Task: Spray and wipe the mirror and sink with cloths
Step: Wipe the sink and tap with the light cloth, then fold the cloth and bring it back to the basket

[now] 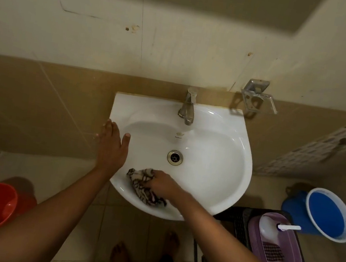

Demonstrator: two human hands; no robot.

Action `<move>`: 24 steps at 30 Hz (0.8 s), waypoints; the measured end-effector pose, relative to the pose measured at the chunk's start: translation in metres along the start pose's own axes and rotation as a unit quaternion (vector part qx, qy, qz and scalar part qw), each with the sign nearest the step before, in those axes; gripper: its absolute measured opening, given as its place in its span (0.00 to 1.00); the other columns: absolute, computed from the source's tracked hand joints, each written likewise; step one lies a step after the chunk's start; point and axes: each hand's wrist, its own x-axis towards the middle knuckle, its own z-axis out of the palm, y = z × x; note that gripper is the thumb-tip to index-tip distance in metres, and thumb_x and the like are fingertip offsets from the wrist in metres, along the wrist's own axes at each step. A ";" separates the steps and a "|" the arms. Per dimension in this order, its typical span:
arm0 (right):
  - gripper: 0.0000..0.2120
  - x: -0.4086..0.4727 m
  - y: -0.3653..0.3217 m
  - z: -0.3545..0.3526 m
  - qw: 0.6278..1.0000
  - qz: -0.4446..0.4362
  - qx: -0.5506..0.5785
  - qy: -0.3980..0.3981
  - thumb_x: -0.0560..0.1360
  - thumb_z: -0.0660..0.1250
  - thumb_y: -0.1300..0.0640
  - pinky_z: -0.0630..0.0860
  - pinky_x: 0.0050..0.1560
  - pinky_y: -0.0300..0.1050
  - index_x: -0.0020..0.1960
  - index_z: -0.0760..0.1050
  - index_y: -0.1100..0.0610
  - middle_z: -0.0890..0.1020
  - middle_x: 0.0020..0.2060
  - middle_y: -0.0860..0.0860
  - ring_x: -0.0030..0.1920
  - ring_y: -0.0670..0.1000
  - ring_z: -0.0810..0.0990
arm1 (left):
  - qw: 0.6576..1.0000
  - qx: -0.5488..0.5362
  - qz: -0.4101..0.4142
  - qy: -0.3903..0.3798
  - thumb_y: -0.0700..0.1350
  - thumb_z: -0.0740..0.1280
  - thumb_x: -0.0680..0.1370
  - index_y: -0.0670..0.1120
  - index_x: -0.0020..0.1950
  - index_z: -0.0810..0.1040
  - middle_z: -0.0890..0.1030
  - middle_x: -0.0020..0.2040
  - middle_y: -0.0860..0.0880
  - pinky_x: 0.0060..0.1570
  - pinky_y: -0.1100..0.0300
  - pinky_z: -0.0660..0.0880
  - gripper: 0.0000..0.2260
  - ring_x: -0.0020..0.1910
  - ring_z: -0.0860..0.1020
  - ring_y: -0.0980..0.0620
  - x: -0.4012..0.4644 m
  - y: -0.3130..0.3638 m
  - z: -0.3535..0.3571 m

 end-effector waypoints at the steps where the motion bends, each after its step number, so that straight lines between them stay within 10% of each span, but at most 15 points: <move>1: 0.17 -0.004 -0.003 -0.008 0.994 0.026 0.105 -0.014 0.80 0.64 0.52 0.75 0.59 0.49 0.67 0.74 0.55 0.81 0.60 0.54 0.57 0.54 0.79 | 1.000 -0.022 0.003 -0.001 0.52 0.52 0.85 0.35 0.79 0.52 0.52 0.80 0.38 0.77 0.46 0.44 0.28 0.80 0.49 0.42 0.000 0.005 -0.003; 7: 0.16 -0.026 0.016 -0.034 0.843 0.063 0.534 -0.009 0.81 0.59 0.53 0.79 0.52 0.55 0.62 0.77 0.60 0.85 0.53 0.60 0.54 0.59 0.83 | 0.955 -0.288 -0.055 -0.053 0.56 0.54 0.84 0.42 0.76 0.67 0.67 0.76 0.45 0.75 0.54 0.58 0.25 0.75 0.65 0.48 -0.015 0.042 -0.029; 14: 0.28 -0.041 0.016 -0.048 0.775 -0.043 0.630 -0.029 0.77 0.58 0.37 0.76 0.45 0.52 0.63 0.80 0.56 0.83 0.57 0.60 0.51 0.61 0.81 | 0.744 -0.556 -0.150 -0.339 0.64 0.51 0.81 0.43 0.65 0.78 0.82 0.60 0.41 0.58 0.45 0.76 0.30 0.59 0.81 0.40 -0.067 0.080 -0.039; 19: 0.31 -0.051 0.033 -0.061 0.820 -0.064 0.568 -0.004 0.77 0.58 0.32 0.74 0.64 0.60 0.68 0.76 0.53 0.81 0.63 0.57 0.63 0.59 0.80 | 0.786 -0.517 -0.086 -0.329 0.48 0.62 0.80 0.41 0.63 0.79 0.84 0.58 0.41 0.62 0.45 0.75 0.16 0.58 0.82 0.42 -0.081 0.098 -0.036; 24: 0.20 -0.072 0.060 -0.075 0.907 -0.102 0.390 0.120 0.71 0.76 0.50 0.82 0.55 0.51 0.61 0.80 0.51 0.86 0.54 0.50 0.58 0.53 0.83 | 0.835 -0.464 -0.072 -0.286 0.43 0.67 0.79 0.44 0.61 0.80 0.85 0.55 0.44 0.59 0.46 0.78 0.12 0.56 0.83 0.44 -0.098 0.124 -0.016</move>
